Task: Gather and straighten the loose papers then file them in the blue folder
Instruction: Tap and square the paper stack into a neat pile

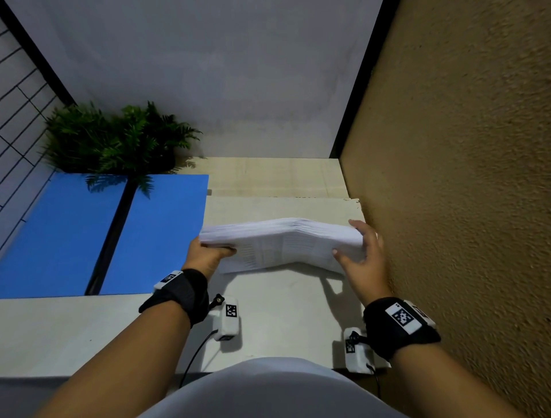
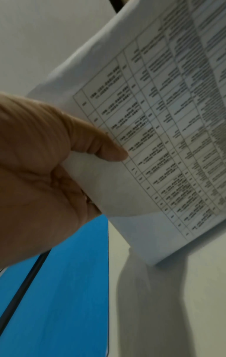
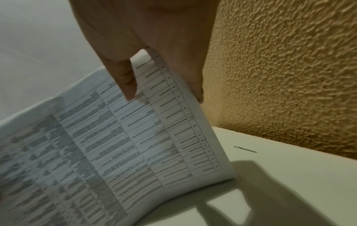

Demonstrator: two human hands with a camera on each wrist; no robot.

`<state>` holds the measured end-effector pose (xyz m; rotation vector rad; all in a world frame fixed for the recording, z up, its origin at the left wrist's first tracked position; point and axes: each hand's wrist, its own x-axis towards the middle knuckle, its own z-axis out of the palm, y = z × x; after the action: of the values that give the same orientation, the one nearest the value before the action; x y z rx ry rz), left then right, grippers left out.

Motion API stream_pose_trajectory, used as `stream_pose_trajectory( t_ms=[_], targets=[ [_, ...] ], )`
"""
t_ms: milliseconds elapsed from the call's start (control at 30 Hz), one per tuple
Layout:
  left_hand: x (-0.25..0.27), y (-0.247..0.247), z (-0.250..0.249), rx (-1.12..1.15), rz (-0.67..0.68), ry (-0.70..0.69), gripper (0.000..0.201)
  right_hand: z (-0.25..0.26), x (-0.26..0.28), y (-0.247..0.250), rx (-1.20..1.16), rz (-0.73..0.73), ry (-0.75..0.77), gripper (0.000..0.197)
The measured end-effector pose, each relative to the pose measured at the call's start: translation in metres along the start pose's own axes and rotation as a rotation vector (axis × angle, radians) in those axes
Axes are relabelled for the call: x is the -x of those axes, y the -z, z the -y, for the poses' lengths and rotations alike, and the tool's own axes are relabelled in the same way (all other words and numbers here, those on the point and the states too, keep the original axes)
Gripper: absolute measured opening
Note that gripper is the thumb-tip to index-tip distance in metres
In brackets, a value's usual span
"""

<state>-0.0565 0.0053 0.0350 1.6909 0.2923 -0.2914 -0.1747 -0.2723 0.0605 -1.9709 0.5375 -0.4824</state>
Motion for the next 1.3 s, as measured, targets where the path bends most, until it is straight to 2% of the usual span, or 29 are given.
stream_pose_trajectory(
  t_ms=[67, 100, 200, 300, 400, 467, 500, 600, 667, 767, 867, 933, 1000, 1067, 1100, 1133, 1200, 1267, 1300],
  targets=[
    [0.000, -0.001, -0.005, 0.007, 0.009, -0.014, 0.040, -0.005, -0.005, 0.000, -0.127, -0.041, -0.123, 0.088],
    [-0.002, -0.002, -0.007, 0.000, 0.027, -0.019, 0.041, -0.006, -0.007, 0.000, -0.198, -0.072, -0.217, 0.087],
    [-0.009, -0.002, -0.011, -0.006, 0.047, -0.025, 0.038, -0.004, -0.014, 0.003, -0.347, -0.026, -0.395, 0.037],
    [-0.011, 0.002, -0.020, 0.007, 0.055, -0.081, 0.031, 0.004, -0.020, 0.011, -0.431, 0.008, -0.363, 0.036],
    [-0.011, 0.003, -0.025, 0.002, 0.083, -0.120, 0.036, 0.007, -0.026, 0.018, -0.428, 0.034, -0.318, 0.040],
    [-0.011, 0.001, -0.023, -0.009, 0.081, -0.120, 0.038, 0.013, -0.030, 0.022, -0.286, 0.047, -0.262, 0.046],
    [-0.012, 0.000, -0.022, -0.013, 0.076, -0.111, 0.036, 0.021, -0.033, 0.023, -0.142, 0.057, -0.202, 0.043],
    [-0.011, -0.006, -0.020, -0.003, 0.051, -0.076, 0.038, 0.055, -0.039, 0.010, 0.625, 0.214, 0.130, 0.028],
    [-0.012, -0.009, -0.020, -0.006, 0.042, -0.069, 0.037, 0.075, -0.037, -0.017, 0.933, 0.343, 0.293, 0.026],
    [-0.015, -0.011, -0.019, -0.044, 0.058, -0.058, 0.030, 0.092, -0.029, -0.066, 0.998, 0.504, 0.366, 0.032],
    [-0.014, -0.011, -0.021, -0.069, 0.056, -0.070, 0.028, 0.106, -0.024, -0.090, 1.024, 0.553, 0.369, 0.020],
    [-0.012, -0.006, -0.022, 0.008, 0.019, -0.087, 0.038, 0.112, -0.027, -0.084, 0.949, 0.491, 0.363, 0.019],
    [-0.013, 0.004, -0.019, 0.071, -0.046, -0.101, 0.072, 0.112, -0.036, -0.068, 0.749, 0.393, 0.301, 0.014],
    [-0.014, 0.013, -0.019, 0.138, -0.070, -0.089, 0.101, 0.110, -0.047, -0.047, 0.388, 0.356, 0.156, 0.009],
    [-0.012, 0.014, -0.020, 0.184, -0.048, -0.086, 0.104, 0.108, -0.050, -0.037, 0.184, 0.355, 0.078, 0.011],
    [-0.008, 0.013, -0.025, 0.221, -0.007, -0.099, 0.099, 0.106, -0.052, -0.031, 0.011, 0.359, 0.008, 0.013],
    [-0.003, 0.006, -0.036, 0.234, 0.082, -0.135, 0.076, 0.101, -0.052, -0.024, -0.203, 0.357, -0.085, 0.019],
    [0.003, -0.005, -0.051, 0.237, 0.107, -0.158, 0.055, 0.093, -0.048, -0.025, -0.299, 0.336, -0.150, 0.017],
    [0.006, -0.009, -0.059, 0.246, 0.116, -0.173, 0.050, 0.090, -0.046, -0.026, -0.330, 0.312, -0.164, 0.020]
  ],
)
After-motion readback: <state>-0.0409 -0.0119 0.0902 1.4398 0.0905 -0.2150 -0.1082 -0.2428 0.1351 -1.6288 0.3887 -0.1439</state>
